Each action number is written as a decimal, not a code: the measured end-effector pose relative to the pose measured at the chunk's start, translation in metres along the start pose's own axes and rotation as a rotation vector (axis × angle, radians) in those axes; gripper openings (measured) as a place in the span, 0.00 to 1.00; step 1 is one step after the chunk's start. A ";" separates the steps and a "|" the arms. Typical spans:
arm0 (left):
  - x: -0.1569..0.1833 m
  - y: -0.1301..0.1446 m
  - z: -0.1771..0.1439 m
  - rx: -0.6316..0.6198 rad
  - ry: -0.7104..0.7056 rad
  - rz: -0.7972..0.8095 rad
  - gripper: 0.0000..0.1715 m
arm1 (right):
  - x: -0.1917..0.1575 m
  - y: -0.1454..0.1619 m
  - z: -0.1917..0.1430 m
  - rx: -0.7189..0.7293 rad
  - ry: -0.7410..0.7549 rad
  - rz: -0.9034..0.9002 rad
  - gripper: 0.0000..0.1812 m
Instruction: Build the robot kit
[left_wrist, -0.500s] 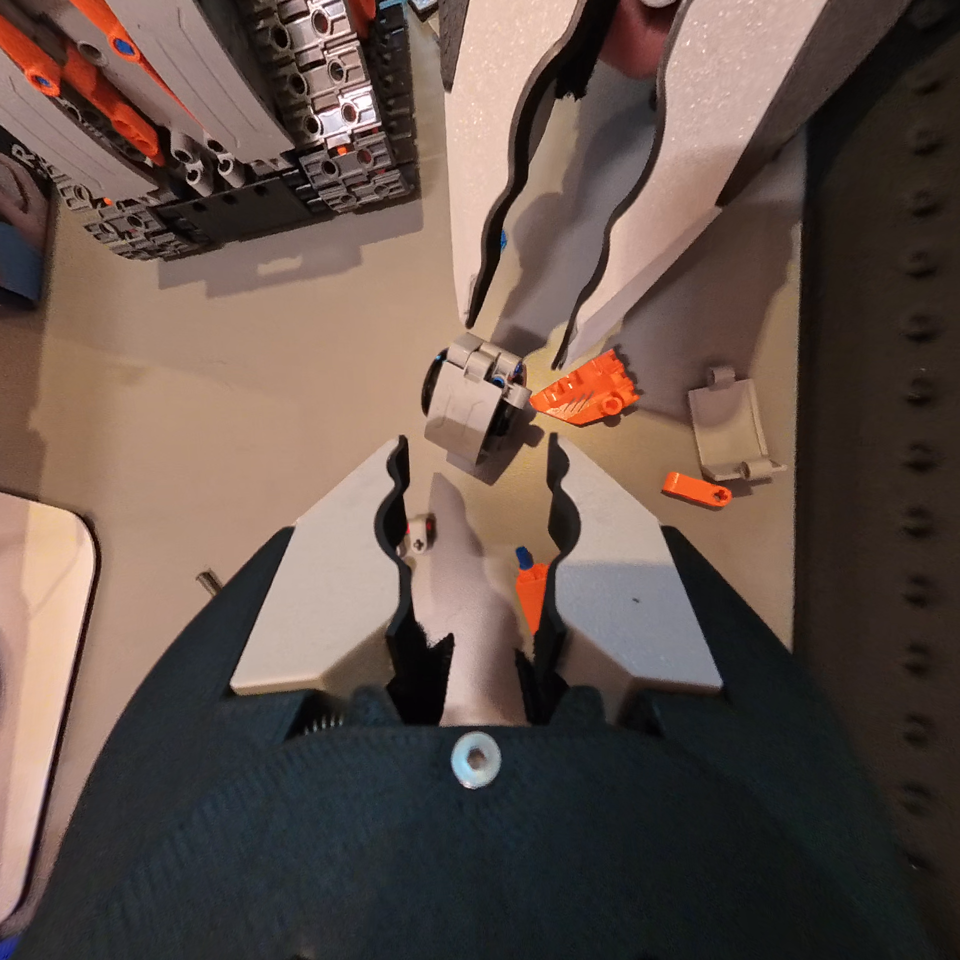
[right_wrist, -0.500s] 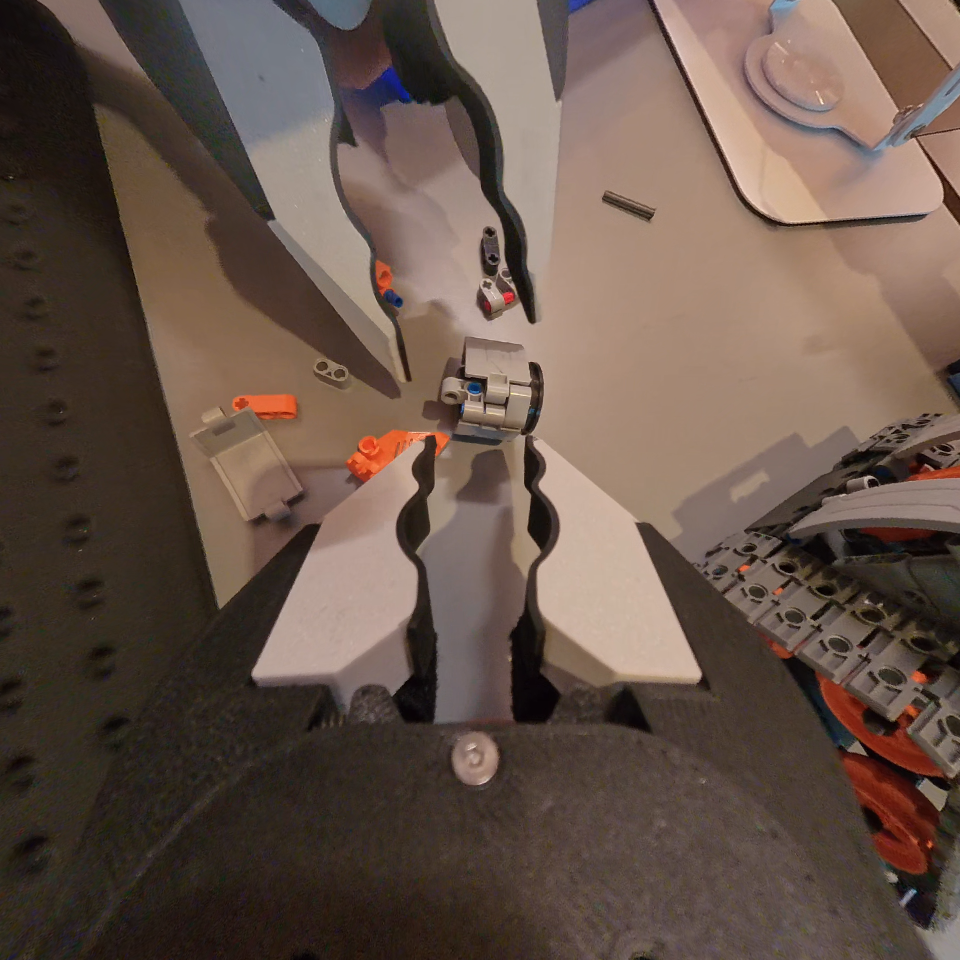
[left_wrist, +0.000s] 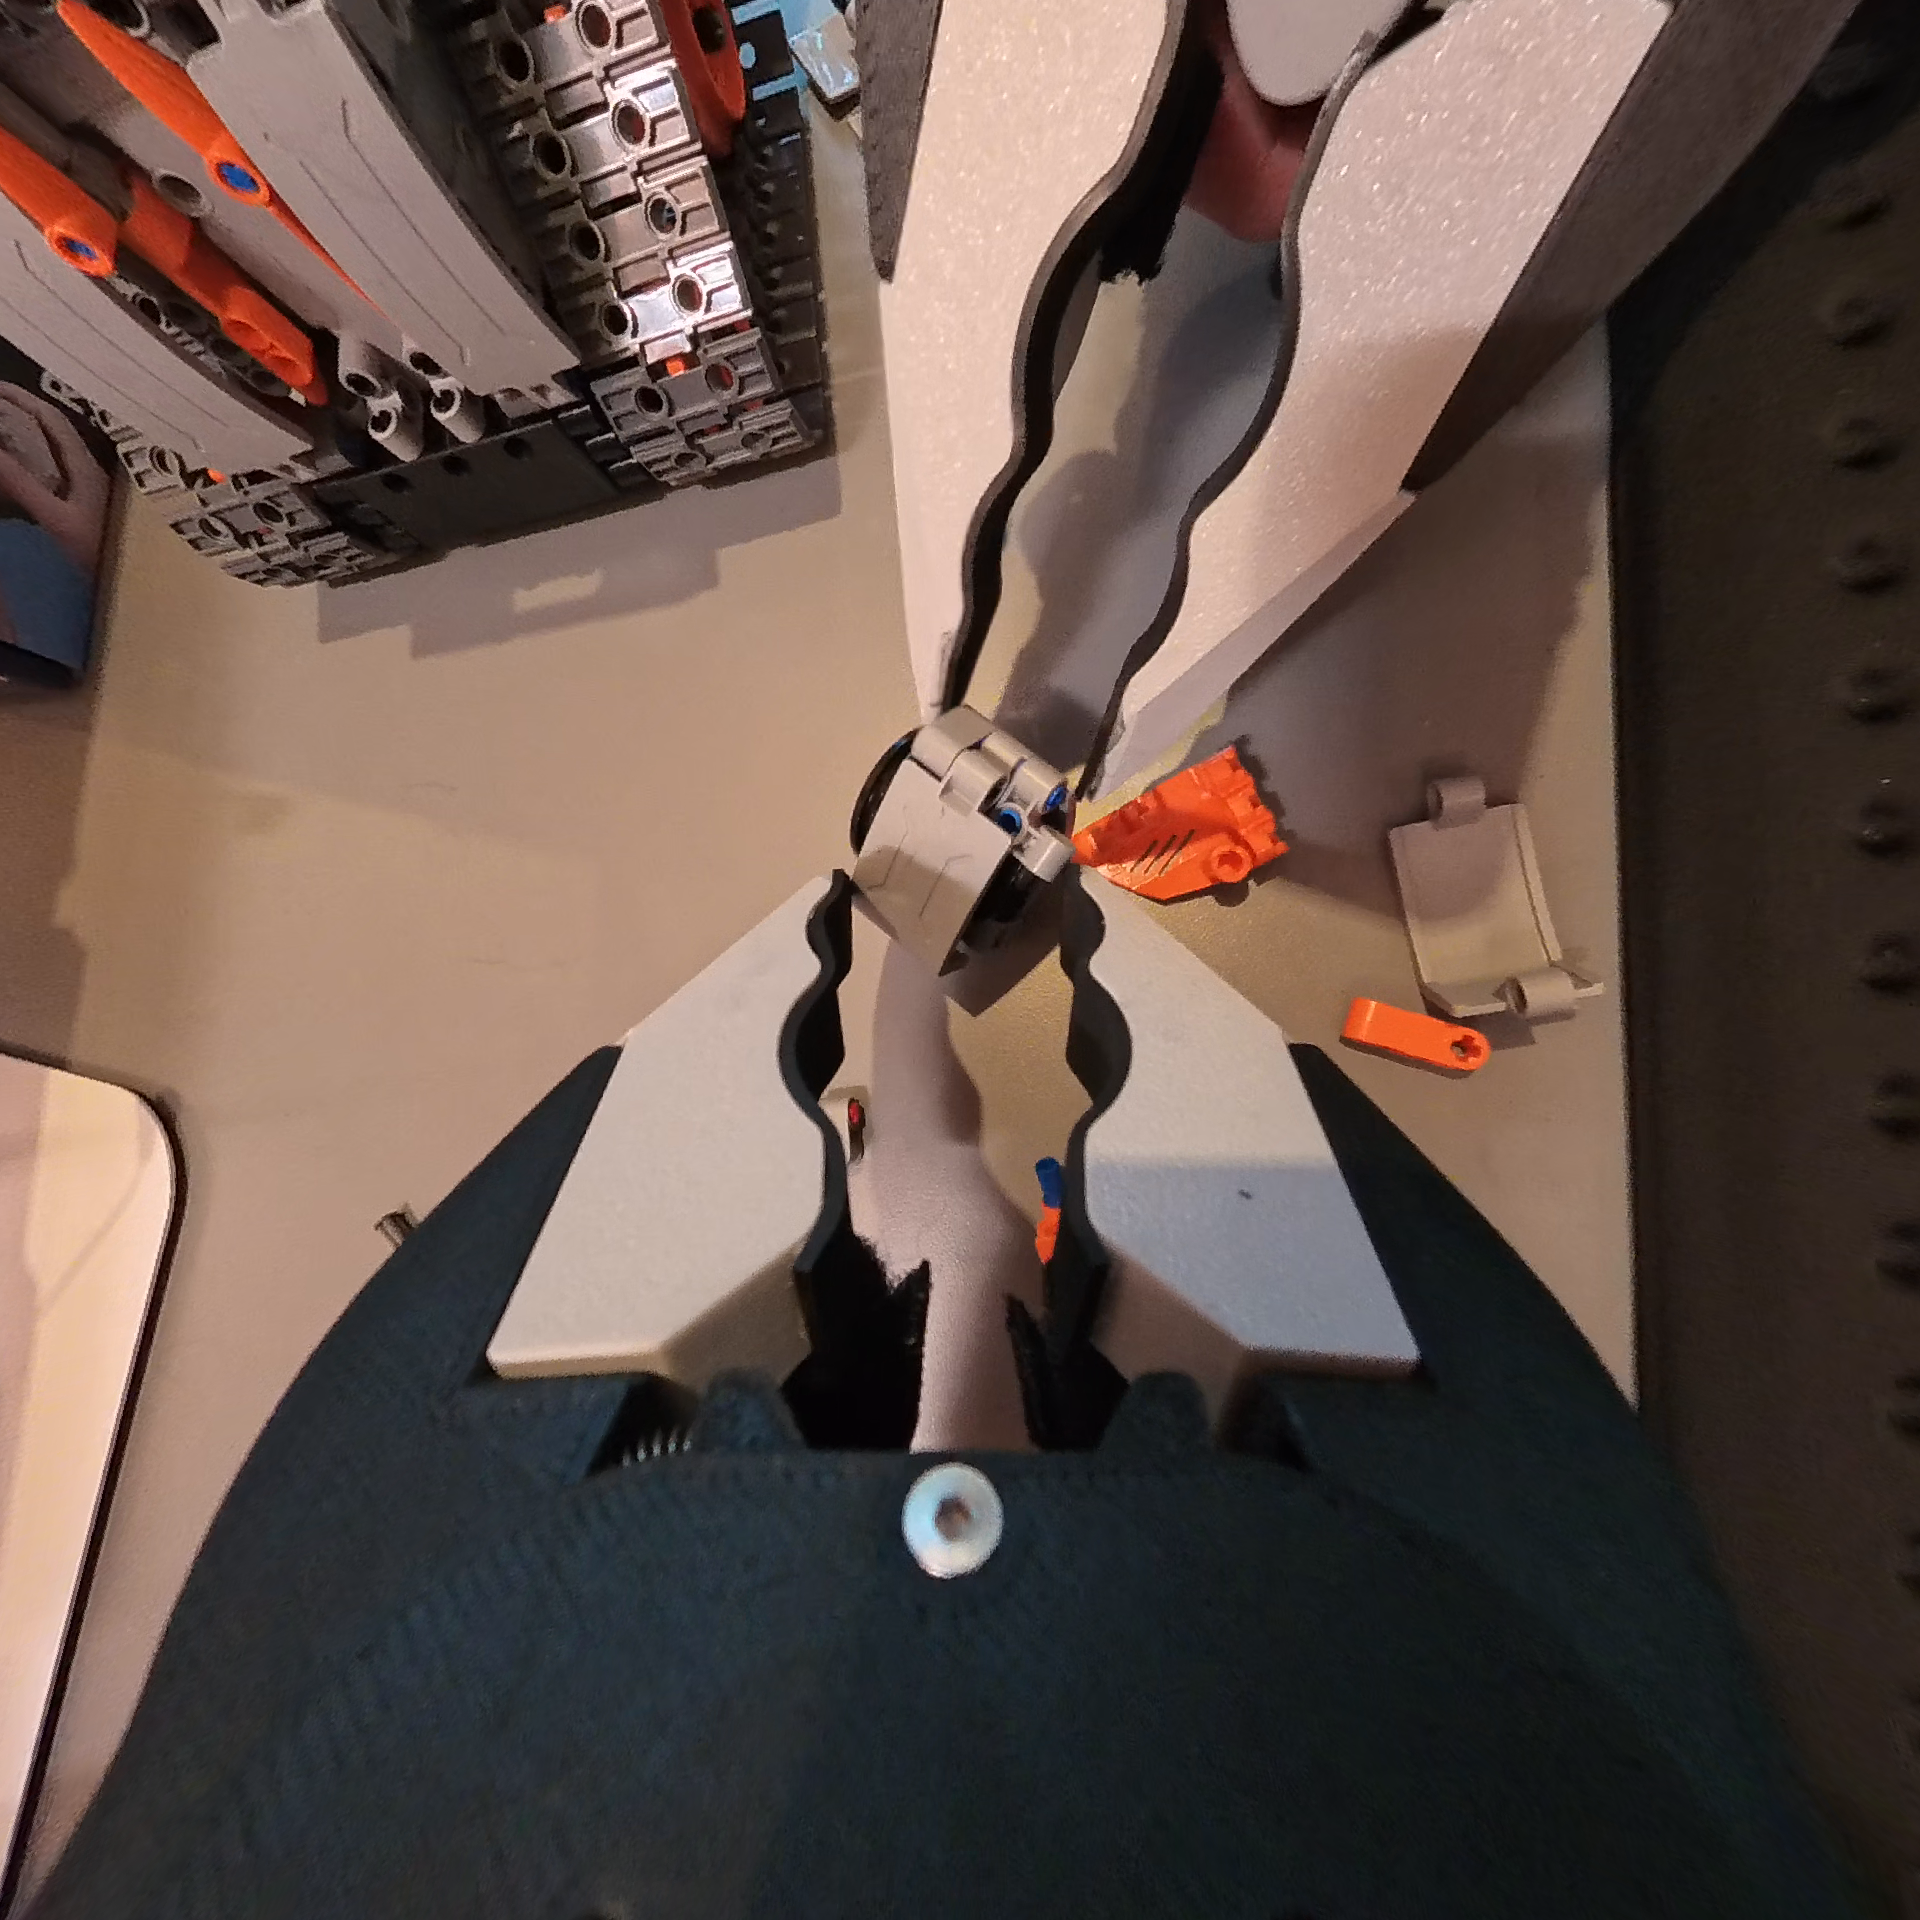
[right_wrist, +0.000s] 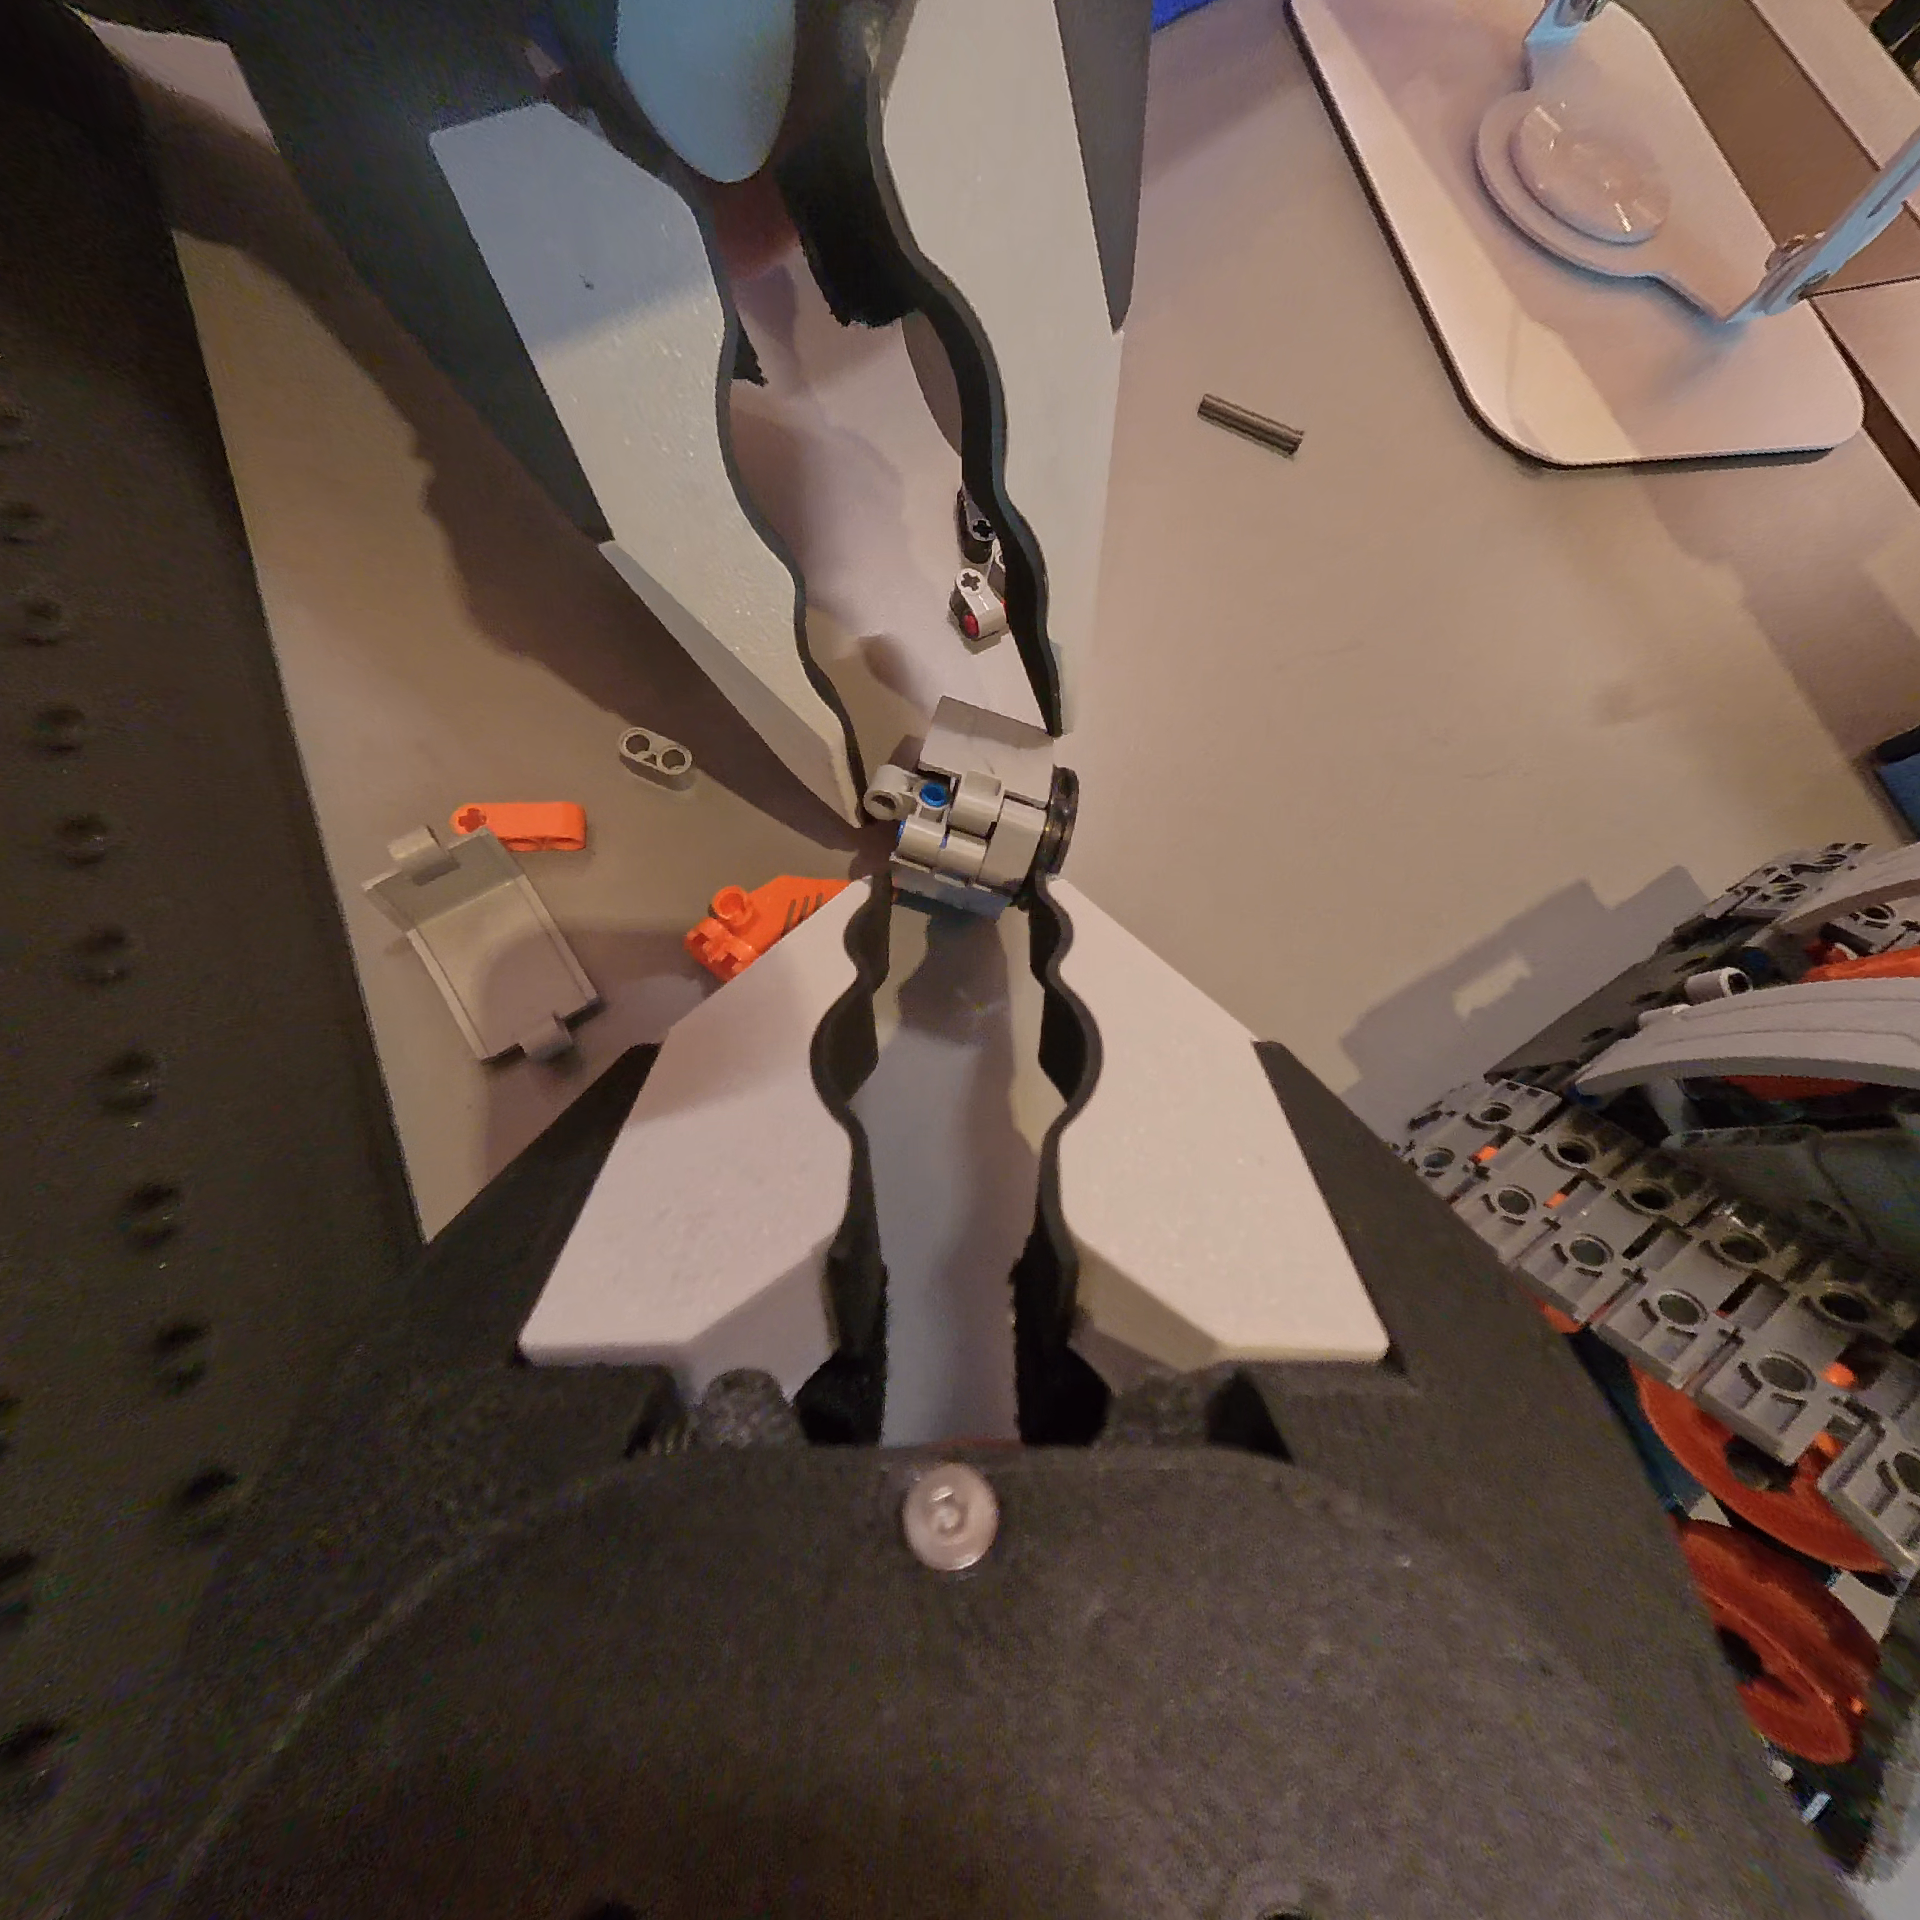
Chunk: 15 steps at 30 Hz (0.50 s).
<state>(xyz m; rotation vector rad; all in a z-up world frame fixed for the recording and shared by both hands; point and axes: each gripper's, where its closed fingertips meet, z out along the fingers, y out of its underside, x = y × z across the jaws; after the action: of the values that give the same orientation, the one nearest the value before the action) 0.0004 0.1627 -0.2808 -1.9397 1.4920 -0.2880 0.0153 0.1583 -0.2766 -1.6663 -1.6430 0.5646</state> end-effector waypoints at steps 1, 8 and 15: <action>0.000 0.000 0.000 0.001 0.000 0.000 0.22 | 0.000 0.000 0.000 0.000 0.001 -0.002 0.14; 0.000 0.000 0.000 0.007 -0.006 0.007 0.21 | 0.000 0.000 0.000 0.000 0.003 -0.007 0.14; 0.000 -0.001 0.000 0.018 -0.002 -0.004 0.20 | 0.000 0.000 -0.001 0.009 -0.002 0.002 0.14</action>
<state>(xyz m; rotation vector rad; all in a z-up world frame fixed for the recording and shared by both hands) 0.0014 0.1630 -0.2802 -1.9284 1.4799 -0.2997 0.0159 0.1581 -0.2756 -1.6619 -1.6378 0.5737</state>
